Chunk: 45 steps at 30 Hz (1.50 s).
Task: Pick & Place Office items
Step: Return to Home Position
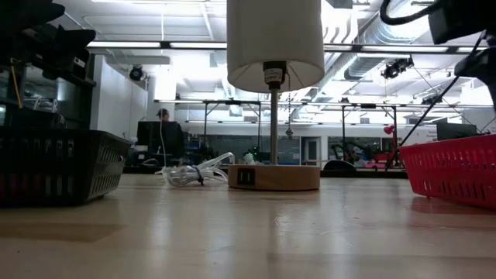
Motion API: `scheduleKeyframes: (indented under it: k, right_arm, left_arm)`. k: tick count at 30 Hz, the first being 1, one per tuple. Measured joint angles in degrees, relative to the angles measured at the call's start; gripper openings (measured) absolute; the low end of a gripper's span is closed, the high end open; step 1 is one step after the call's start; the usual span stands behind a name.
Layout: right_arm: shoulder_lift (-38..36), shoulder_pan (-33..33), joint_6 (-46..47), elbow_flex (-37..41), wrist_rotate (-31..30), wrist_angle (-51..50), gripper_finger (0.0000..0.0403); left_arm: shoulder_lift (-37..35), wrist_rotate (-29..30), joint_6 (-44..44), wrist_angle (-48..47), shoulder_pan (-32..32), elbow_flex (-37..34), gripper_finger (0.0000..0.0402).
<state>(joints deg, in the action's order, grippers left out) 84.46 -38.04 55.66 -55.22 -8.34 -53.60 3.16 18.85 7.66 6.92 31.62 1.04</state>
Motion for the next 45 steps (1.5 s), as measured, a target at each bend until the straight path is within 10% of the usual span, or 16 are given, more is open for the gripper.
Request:
scheduleKeyframes:
  k: [15, 45]
  right_arm:
    - [-15.25, -1.25, 1.05, 0.0, -33.71, -8.56, 0.0204]
    - [-23.89, 32.64, -37.97, 0.0, -19.8, 12.21, 0.0175]
  left_arm:
    - [0.02, 0.0, 0.02, 0.0, 0.02, 0.0, 0.0199]
    - [0.0, 0.0, 0.0, 0.0, 0.0, 0.0, 0.0199]
